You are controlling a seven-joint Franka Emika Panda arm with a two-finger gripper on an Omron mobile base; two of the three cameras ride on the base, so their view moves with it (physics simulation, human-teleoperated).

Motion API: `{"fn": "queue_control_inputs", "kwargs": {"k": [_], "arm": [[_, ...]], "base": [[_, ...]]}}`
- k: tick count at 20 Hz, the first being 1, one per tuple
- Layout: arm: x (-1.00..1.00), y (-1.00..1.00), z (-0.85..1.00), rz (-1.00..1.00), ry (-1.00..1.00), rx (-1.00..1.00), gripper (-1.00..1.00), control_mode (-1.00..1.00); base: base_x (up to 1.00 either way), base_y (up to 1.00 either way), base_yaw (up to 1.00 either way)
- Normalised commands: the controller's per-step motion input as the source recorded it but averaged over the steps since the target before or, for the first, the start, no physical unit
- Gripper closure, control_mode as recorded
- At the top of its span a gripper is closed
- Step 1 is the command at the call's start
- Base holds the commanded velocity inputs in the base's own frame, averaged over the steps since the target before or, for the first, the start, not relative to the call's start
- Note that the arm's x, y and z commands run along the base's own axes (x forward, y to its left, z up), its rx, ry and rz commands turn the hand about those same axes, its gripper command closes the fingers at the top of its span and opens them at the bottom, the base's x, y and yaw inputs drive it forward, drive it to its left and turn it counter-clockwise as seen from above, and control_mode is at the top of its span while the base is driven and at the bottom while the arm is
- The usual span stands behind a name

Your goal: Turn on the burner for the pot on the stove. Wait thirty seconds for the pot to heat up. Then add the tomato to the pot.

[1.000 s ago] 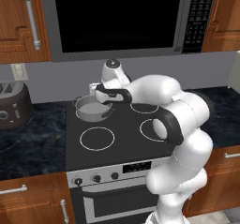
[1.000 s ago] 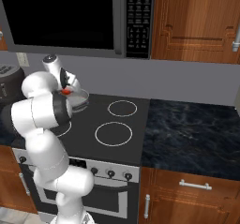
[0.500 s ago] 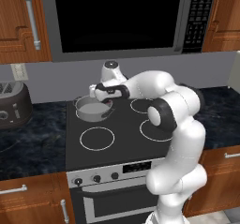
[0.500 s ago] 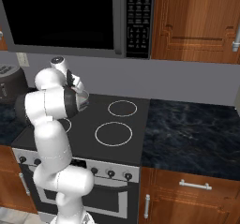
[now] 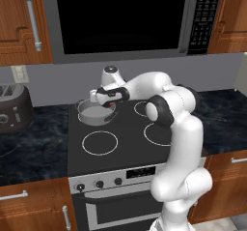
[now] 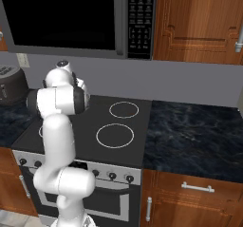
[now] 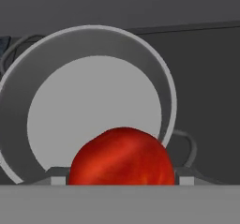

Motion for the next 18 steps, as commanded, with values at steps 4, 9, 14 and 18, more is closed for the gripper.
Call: {"fn": "queue_control_inputs", "kwargs": {"k": [4, 9, 14, 18], "arm": [[0.41, 0.11, -0.21, -0.01, 0.06, 0.0, 1.0, -1.0], [0.32, 0.16, -0.08, -0.01, 0.0, 0.0, 1.0, -1.0], [0.04, 0.09, -0.08, 0.0, 0.02, 0.0, -1.0, -1.0], [0.0, 0.01, -0.08, 0.0, 0.01, 0.0, -1.0, -1.0]], "base": [[0.0, 0.0, 0.0], [0.0, 0.0, 0.0], [0.0, 0.0, 0.0], [0.0, 0.0, 0.0]]}}
